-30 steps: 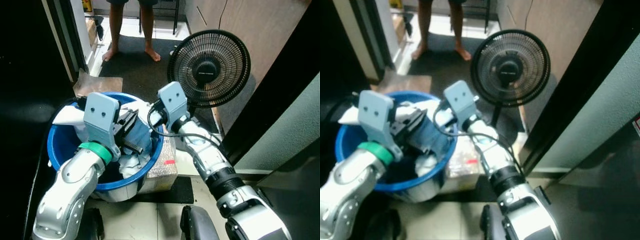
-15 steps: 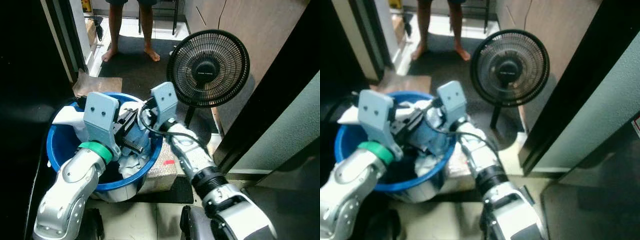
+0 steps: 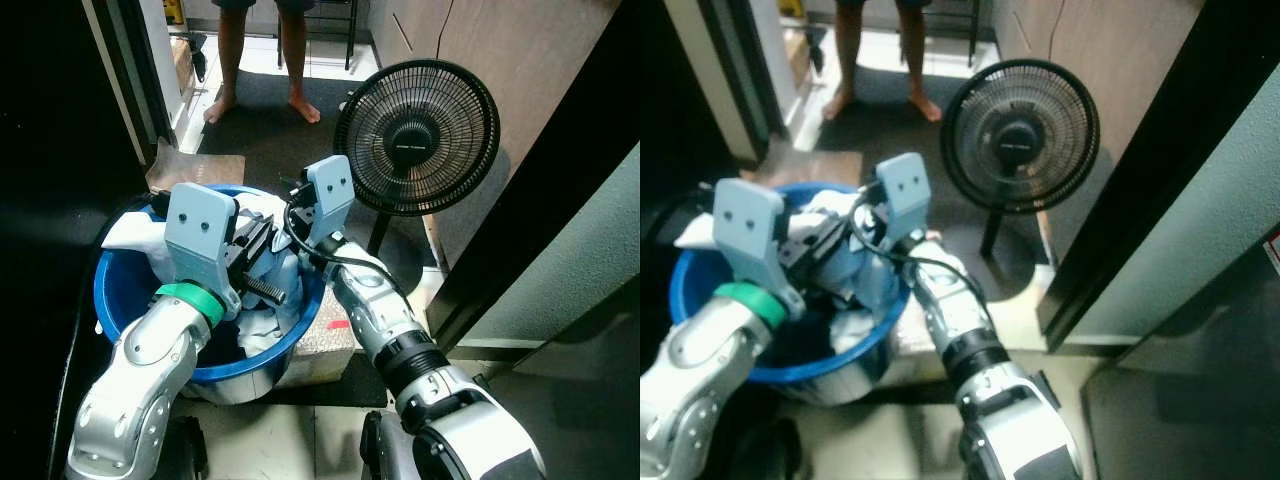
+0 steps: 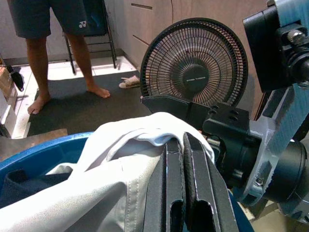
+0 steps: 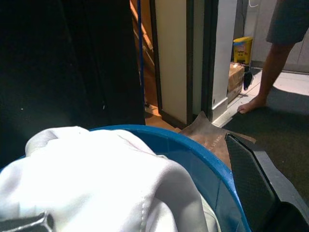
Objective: Clothes washing
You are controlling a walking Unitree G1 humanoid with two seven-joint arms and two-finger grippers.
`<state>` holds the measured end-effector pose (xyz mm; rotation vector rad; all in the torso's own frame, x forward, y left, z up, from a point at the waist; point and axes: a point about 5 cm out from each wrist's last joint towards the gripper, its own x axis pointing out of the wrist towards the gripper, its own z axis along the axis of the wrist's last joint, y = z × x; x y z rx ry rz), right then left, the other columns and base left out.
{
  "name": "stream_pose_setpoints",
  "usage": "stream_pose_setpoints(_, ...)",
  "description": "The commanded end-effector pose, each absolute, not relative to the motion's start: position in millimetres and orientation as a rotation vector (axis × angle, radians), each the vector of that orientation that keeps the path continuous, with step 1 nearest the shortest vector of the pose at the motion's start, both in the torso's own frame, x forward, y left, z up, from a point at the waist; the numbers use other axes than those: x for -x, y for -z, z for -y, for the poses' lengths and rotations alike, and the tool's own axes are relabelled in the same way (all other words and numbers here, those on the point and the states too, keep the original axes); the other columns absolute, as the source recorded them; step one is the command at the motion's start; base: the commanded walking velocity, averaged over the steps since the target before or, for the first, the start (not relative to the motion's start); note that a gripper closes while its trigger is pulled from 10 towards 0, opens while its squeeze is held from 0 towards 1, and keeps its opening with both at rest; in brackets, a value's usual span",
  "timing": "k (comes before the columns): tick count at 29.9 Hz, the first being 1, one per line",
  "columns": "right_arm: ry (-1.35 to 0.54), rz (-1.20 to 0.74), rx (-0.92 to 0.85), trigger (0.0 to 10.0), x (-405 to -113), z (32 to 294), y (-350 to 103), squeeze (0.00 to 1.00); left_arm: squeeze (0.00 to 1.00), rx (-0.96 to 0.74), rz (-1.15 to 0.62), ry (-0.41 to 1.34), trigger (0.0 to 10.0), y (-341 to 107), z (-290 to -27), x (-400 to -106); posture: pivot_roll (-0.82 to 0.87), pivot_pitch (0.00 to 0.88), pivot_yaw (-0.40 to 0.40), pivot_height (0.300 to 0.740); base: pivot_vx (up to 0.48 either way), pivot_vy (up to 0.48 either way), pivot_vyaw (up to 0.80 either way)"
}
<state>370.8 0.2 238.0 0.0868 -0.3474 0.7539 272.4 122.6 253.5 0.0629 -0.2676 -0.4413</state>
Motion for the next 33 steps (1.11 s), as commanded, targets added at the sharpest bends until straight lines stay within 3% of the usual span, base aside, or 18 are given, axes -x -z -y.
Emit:
stream_pose_setpoints(1, -0.763, 0.381, -0.109, 0.0, -367.7, -1.4, -240.9, 0.0, 0.0, -0.069, 0.267, 0.458, 10.0, -251.4, -118.9, -272.2, 0.12, 0.139, -0.055, 0.505, 0.0, 0.0, 0.0)
stream_pose_setpoints(3, -0.764, 0.382, -0.114, 0.0, -367.5, -0.7, -240.8, 0.0, 0.0, -0.071, 0.266, 0.458, 10.0, -251.3, -118.7, -272.4, 0.12, 0.137, -0.053, 0.505, 0.0, 0.0, 0.0)
stream_pose_setpoints(4, -0.762, 0.382, -0.118, 1.7, -367.5, 0.0, -240.6, 0.0, 0.0, -0.071, 0.267, 0.459, 10.0, -251.4, -118.6, -272.6, 0.12, 0.137, -0.053, 0.505, 0.0, 0.0, 0.0)
stream_pose_setpoints(7, -0.761, 0.382, -0.121, 1.7, -367.5, 0.6, -240.4, 0.0, 0.0, -0.072, 0.267, 0.459, 10.0, -251.5, -118.5, -272.8, 0.12, 0.137, -0.053, 0.505, 0.0, 0.0, 0.0)
stream_pose_setpoints(8, -0.756, 0.382, -0.12, 10.0, -367.6, 1.3, -240.0, 0.0, 0.0, -0.072, 0.267, 0.46, 10.0, -251.5, -118.4, -272.8, 0.12, 0.135, -0.052, 0.505, 0.0, 0.0, 0.0)
stream_pose_setpoints(9, -0.756, 0.382, -0.12, 10.0, -367.6, 1.3, -240.0, 0.0, 0.0, -0.072, 0.267, 0.46, 10.0, -251.5, -118.4, -272.8, 0.12, 0.135, -0.052, 0.505, 0.0, 0.0, 0.0)
stream_pose_setpoints(10, -0.752, 0.387, -0.118, 0.0, -367.2, 2.1, -239.5, 0.0, 0.0, -0.073, 0.267, 0.46, 10.0, -251.4, -118.4, -272.8, 0.12, 0.132, -0.053, 0.505, 0.0, 0.0, 0.0)
stream_pose_setpoints(14, -0.759, 0.39, -0.123, 0.0, -364.8, 2.9, -236.2, 0.0, 0.0, -0.075, 0.265, 0.456, 10.0, -250.6, -118.8, -273.0, 0.12, 0.131, -0.055, 0.505, 0.0, 0.0, 0.0)
stream_pose_setpoints(15, -0.759, 0.383, -0.122, 3.8, -363.7, 3.3, -233.2, 0.0, 0.0, -0.077, 0.26, 0.455, 10.0, -249.1, -119.3, -272.9, 0.12, 0.13, -0.056, 0.505, 0.0, 0.0, 0.0)
stream_pose_setpoints(16, -0.759, 0.383, -0.122, 3.8, -363.7, 3.3, -233.2, 0.0, 0.0, -0.077, 0.26, 0.455, 10.0, -249.1, -119.3, -272.9, 0.12, 0.13, -0.056, 0.505, 0.0, 0.0, 0.0)
stream_pose_setpoints(17, -0.755, 0.377, -0.125, 10.0, -362.7, 4.3, -230.5, 0.0, 0.0, -0.08, 0.252, 0.453, 10.0, -246.9, -119.8, -272.7, 0.12, 0.13, -0.056, 0.505, 0.0, 0.0, 0.0)
stream_pose_setpoints(19, -0.751, 0.376, -0.125, 10.0, -361.0, 6.4, -227.6, 0.0, 0.0, -0.084, 0.243, 0.453, 10.0, -244.2, -120.2, -272.0, 0.12, 0.131, -0.055, 0.505, 0.0, 0.0, 0.0)
stream_pose_setpoints(20, -0.745, 0.387, -0.129, 0.4, -358.3, 10.8, -226.0, 0.0, 0.0, -0.087, 0.231, 0.453, 10.0, -241.3, -120.6, -270.9, 0.12, 0.132, -0.054, 0.505, 0.0, 0.0, 0.0)
stream_pose_setpoints(28, -0.734, 0.414, -0.14, 0.0, -350.8, 23.9, -225.2, 0.0, 0.0, -0.09, 0.208, 0.454, 10.0, -235.4, -121.3, -268.6, 0.12, 0.135, -0.046, 0.505, 0.0, 0.0, 0.0)
stream_pose_setpoints(29, -0.723, 0.412, -0.141, 3.7, -350.0, 27.6, -225.0, 0.0, 0.0, -0.09, 0.205, 0.454, 10.0, -234.7, -121.2, -268.7, 0.11, 0.135, -0.043, 0.505, 0.0, 0.0, 0.0)
stream_pose_setpoints(30, -0.723, 0.412, -0.141, 3.7, -350.0, 27.6, -225.0, 0.0, 0.0, -0.09, 0.205, 0.454, 10.0, -234.7, -121.2, -268.7, 0.11, 0.135, -0.043, 0.505, 0.0, 0.0, 0.0)
stream_pose_setpoints(31, -0.705, 0.409, -0.146, 10.0, -349.7, 31.8, -224.6, 0.88, 0.0, -0.09, 0.204, 0.455, 10.0, -234.7, -120.8, -269.4, 0.11, 0.134, -0.038, 0.505, 0.0, 0.0, 0.0)
stream_pose_setpoints(33, -0.692, 0.41, -0.153, 10.0, -349.1, 35.3, -224.6, 1.0, 0.0, -0.089, 0.205, 0.457, 10.0, -235.0, -120.2, -270.3, 0.11, 0.133, -0.036, 0.505, 0.0, 0.0, 0.0)
